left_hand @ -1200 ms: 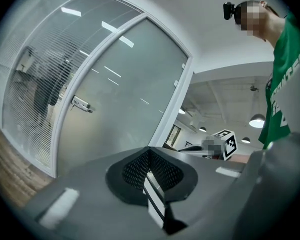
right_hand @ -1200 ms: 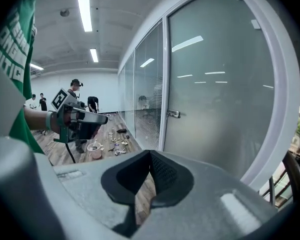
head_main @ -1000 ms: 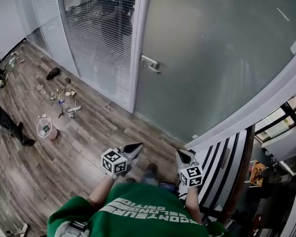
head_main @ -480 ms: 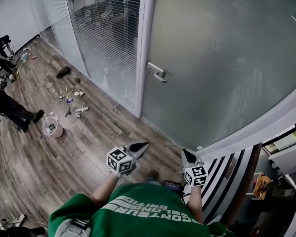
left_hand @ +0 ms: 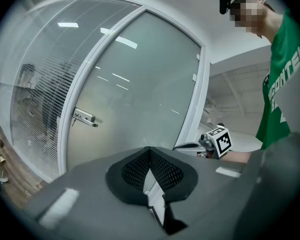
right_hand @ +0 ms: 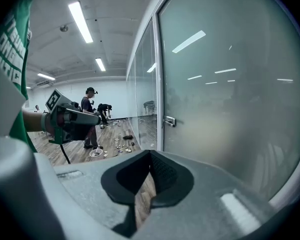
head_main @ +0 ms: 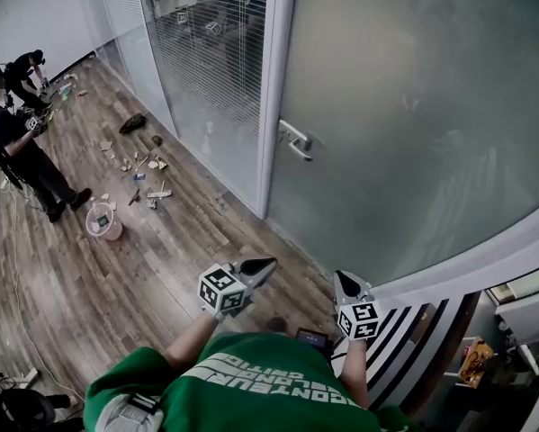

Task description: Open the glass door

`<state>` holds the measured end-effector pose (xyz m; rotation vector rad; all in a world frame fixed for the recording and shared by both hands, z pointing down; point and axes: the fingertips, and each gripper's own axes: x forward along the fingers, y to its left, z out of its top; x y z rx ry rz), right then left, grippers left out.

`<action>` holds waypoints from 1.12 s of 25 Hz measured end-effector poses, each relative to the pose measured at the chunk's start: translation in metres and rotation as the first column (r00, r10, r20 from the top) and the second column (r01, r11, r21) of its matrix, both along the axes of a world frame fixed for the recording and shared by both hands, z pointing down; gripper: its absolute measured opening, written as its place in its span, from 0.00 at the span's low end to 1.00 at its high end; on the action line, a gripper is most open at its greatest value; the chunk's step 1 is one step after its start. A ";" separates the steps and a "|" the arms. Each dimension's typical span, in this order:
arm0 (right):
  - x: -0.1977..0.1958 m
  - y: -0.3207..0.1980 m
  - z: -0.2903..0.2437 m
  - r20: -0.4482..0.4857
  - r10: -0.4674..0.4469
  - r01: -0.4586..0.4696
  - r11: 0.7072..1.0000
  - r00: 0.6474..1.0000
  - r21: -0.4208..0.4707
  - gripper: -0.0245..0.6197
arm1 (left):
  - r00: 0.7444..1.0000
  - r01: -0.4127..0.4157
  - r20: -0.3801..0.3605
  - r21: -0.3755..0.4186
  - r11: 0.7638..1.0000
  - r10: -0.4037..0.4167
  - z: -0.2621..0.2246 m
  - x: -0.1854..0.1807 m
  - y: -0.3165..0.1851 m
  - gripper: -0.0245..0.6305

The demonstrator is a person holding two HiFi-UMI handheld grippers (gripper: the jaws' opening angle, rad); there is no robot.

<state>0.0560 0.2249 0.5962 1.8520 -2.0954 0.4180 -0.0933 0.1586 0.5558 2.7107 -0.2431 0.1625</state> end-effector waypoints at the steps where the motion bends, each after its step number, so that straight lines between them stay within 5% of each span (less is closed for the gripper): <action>1: 0.002 -0.002 0.001 0.005 -0.006 0.006 1.000 1.000 0.000 0.03 | 1.000 0.005 0.004 -0.001 1.000 -0.005 0.000 0.002 -0.001 0.06; 15: 0.036 -0.029 0.013 0.060 -0.086 0.086 0.996 0.994 0.005 0.03 | 0.996 0.086 0.039 -0.005 0.996 -0.085 0.007 0.034 -0.011 0.06; 28: 0.075 -0.030 0.026 0.093 -0.087 0.088 0.996 0.992 -0.012 0.03 | 0.996 0.071 0.062 -0.008 0.997 -0.070 0.011 0.073 -0.001 0.06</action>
